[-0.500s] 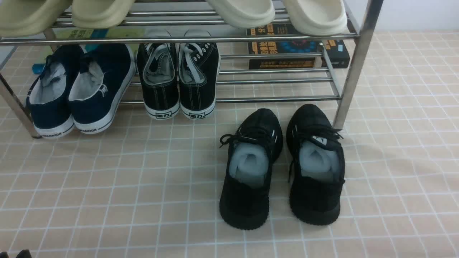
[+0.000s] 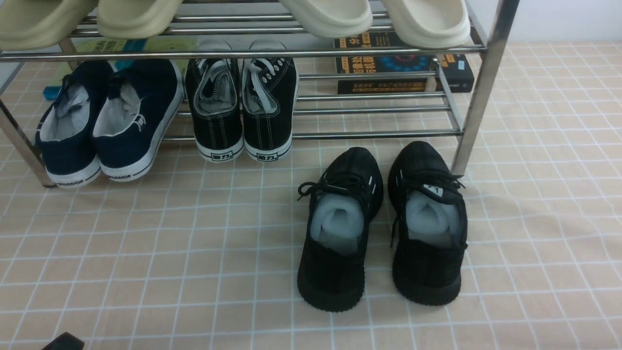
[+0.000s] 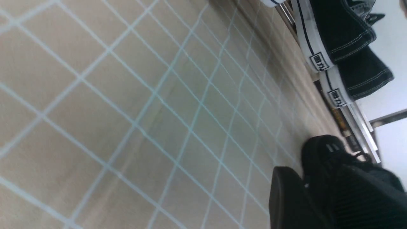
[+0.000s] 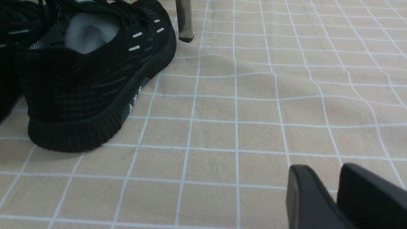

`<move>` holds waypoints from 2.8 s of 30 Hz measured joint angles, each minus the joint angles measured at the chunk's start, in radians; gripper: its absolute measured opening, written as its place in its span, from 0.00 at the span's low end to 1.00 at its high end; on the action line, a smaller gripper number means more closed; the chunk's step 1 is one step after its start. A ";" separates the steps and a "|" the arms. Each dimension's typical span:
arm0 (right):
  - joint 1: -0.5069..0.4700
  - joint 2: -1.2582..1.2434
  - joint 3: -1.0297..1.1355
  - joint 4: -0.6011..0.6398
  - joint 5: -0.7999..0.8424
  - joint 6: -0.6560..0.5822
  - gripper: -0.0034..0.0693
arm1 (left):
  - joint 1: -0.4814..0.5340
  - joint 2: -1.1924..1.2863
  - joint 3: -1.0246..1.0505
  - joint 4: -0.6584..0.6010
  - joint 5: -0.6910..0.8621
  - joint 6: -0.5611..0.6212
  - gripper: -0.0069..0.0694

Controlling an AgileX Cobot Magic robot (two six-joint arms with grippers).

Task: Take the shoes off the shelf from the light coffee tablecloth by hand.
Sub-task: 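Grasp the leftmost shoe on the bottom shelf of the shoe rack with the left gripper, then set the held shoe down on the floor in front of the rack with the left gripper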

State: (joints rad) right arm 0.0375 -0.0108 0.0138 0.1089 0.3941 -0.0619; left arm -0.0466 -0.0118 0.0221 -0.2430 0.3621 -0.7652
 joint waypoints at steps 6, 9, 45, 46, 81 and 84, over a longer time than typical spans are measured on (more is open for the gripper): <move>0.000 0.000 0.000 0.000 0.000 0.000 0.31 | 0.000 0.000 0.003 0.012 -0.022 -0.046 0.38; 0.000 0.000 0.000 0.000 0.000 0.000 0.31 | 0.000 0.000 -0.036 0.022 0.024 -0.045 0.29; 0.000 0.000 0.000 0.000 0.000 0.000 0.35 | 0.000 1.374 -1.129 0.808 0.307 -0.157 0.70; 0.000 0.000 0.000 0.000 0.000 0.000 0.35 | 0.000 1.395 -1.137 0.816 0.303 -0.158 0.71; 0.000 0.000 0.000 0.000 0.000 0.000 0.37 | 0.000 1.527 -1.201 0.857 0.399 -0.039 0.15; 0.000 0.000 0.000 0.000 0.000 0.000 0.37 | 0.000 1.433 -1.195 0.769 0.523 0.093 0.15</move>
State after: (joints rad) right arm 0.0375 -0.0108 0.0138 0.1089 0.3941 -0.0619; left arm -0.0466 1.4212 -1.1725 0.5262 0.8846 -0.6722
